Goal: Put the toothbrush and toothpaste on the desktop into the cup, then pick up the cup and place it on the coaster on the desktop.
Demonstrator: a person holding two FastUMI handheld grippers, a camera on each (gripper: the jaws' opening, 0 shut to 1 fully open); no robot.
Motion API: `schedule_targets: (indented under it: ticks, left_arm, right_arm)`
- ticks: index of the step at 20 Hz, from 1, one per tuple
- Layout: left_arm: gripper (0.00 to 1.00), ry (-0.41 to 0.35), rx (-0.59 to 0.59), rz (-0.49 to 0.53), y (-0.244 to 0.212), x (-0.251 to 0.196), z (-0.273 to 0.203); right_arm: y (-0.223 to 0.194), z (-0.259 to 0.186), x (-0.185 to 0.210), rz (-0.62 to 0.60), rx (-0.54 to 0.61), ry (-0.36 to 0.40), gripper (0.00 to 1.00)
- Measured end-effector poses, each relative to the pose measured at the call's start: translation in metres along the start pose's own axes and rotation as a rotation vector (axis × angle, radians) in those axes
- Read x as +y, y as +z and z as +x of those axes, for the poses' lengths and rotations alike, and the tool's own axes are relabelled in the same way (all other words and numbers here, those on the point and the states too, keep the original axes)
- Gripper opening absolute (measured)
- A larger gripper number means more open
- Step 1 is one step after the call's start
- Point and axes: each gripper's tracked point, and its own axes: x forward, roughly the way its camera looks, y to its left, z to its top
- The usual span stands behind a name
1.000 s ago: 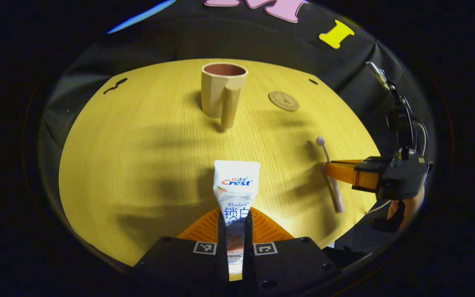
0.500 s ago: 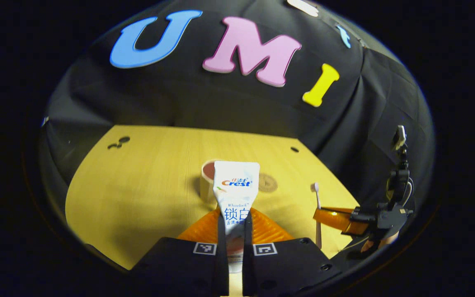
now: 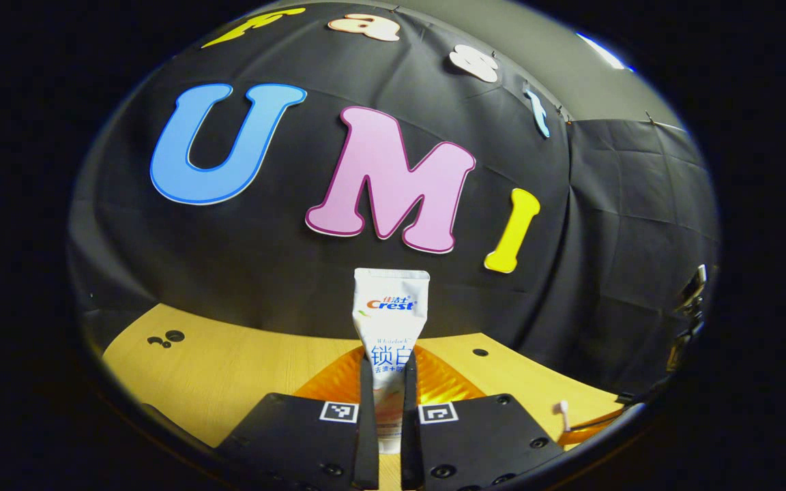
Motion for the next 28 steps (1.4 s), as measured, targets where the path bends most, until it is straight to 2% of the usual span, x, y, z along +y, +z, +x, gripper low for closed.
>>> schedule_targets:
  ticks: [2, 4, 9, 13, 14, 17, 18, 20, 21, 25, 28]
  left_arm:
    - [0.18, -0.005, 0.024, -0.006, -0.022, 0.009, 0.023]
    - [0.18, 0.025, 0.062, 0.021, -0.047, 0.023, 0.039]
    - [0.18, 0.041, 0.133, 0.062, -0.088, 0.036, 0.042]
    - [0.26, 0.061, 0.186, 0.065, -0.102, 0.041, 0.039]
    - [0.31, 0.073, 0.199, 0.071, -0.104, 0.044, 0.037]
    - [0.25, 0.086, 0.235, 0.067, -0.11, 0.05, 0.028]
    - [0.33, 0.09, 0.245, 0.063, -0.114, 0.051, 0.025]
    - [0.42, 0.1, 0.261, 0.063, -0.117, 0.055, 0.016]
    - [0.51, 0.107, 0.257, 0.073, -0.115, 0.058, 0.013]
    - [0.59, 0.118, 0.263, 0.09, -0.109, 0.066, -0.004]
    - [0.6, 0.127, 0.267, 0.061, -0.104, 0.071, -0.027]
  right_arm:
    - [-0.006, -0.008, -0.007, 0.013, 0.001, -0.02, 0.05]
    - [-0.012, -0.015, -0.01, 0.032, -0.006, -0.035, 0.05]
    - [-0.019, -0.019, -0.016, 0.038, -0.01, -0.058, 0.05]
    - [-0.008, 0.0, -0.004, 0.1, -0.051, -0.016, 0.05]
    - [-0.005, 0.006, 0.001, 0.108, -0.06, -0.003, 0.05]
    - [0.006, 0.025, 0.02, 0.123, -0.09, 0.05, 0.05]
    - [0.008, 0.031, 0.027, 0.126, -0.094, 0.068, 0.05]
    - [0.013, 0.043, 0.039, 0.131, -0.104, 0.099, 0.05]
    - [0.018, 0.047, 0.046, 0.14, -0.114, 0.12, 0.05]
    - [0.051, 0.069, 0.076, 0.198, -0.189, 0.214, 0.05]
    - [0.083, 0.089, 0.097, 0.248, -0.26, 0.275, 0.05]
